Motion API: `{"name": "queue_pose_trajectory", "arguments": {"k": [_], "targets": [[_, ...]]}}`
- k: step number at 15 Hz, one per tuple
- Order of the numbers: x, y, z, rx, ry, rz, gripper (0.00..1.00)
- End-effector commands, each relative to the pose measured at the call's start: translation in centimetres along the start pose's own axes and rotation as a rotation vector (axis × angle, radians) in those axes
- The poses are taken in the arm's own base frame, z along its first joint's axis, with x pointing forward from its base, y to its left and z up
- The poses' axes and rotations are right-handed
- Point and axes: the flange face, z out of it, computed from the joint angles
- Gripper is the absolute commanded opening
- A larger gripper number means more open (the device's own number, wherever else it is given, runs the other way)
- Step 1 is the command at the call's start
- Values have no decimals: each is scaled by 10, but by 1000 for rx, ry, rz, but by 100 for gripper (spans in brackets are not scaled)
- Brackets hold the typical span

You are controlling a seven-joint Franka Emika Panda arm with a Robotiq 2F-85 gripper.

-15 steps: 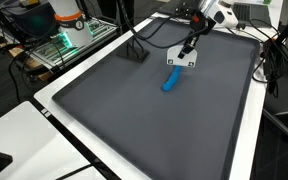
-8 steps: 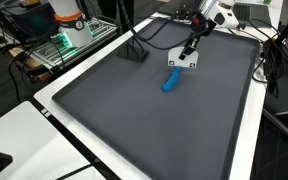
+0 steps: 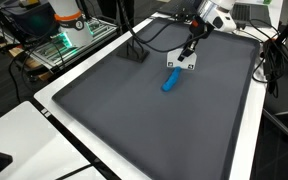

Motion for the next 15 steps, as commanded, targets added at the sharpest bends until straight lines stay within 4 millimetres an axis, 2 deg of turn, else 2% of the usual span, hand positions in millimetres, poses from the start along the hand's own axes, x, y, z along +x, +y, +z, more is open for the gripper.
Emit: {"name": "queue_pose_trajectory", "arguments": {"k": [1,15], "targets": [[3,-2,19,-17,-35,-27,1],[-9,0,35,4,-130,-86,1]]}}
